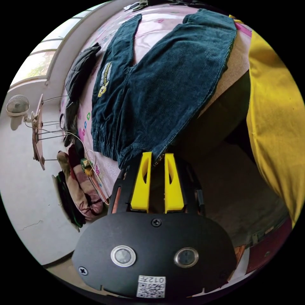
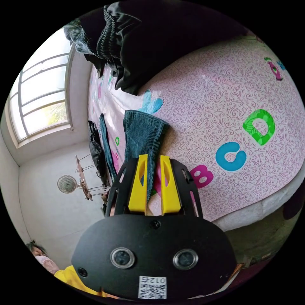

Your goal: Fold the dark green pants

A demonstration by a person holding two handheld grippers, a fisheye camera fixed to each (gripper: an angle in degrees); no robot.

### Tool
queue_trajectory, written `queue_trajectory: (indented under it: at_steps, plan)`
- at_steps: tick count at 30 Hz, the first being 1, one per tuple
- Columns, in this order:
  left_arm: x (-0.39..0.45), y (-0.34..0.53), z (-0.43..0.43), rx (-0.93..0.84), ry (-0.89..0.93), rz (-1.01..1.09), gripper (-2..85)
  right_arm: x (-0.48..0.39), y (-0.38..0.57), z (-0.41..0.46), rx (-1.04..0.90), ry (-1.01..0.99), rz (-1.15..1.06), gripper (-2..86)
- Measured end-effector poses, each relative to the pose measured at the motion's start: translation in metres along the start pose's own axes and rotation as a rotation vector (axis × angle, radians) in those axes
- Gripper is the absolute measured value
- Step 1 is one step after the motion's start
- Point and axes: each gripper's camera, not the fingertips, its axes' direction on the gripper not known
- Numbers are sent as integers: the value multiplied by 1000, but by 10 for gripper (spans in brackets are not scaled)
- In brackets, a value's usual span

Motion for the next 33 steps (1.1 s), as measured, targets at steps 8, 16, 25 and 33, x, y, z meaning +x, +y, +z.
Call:
queue_trajectory:
  at_steps: [8, 16, 25, 33]
  plan:
    - [-31, -1, -18, 44, 90, -94, 18, 8, 6, 3, 3, -50, 19, 54]
    - [-71, -2, -39, 86, 146, -122, 11, 18, 8, 12, 17, -77, 34, 23]
    - [-111, -10, -49, 75, 205, -126, 11, -34, 9, 0, 91, -239, -55, 8]
    - [-223, -26, -72, 88, 331, -208, 10, -184, -23, 27, 46, -290, -263, 7]
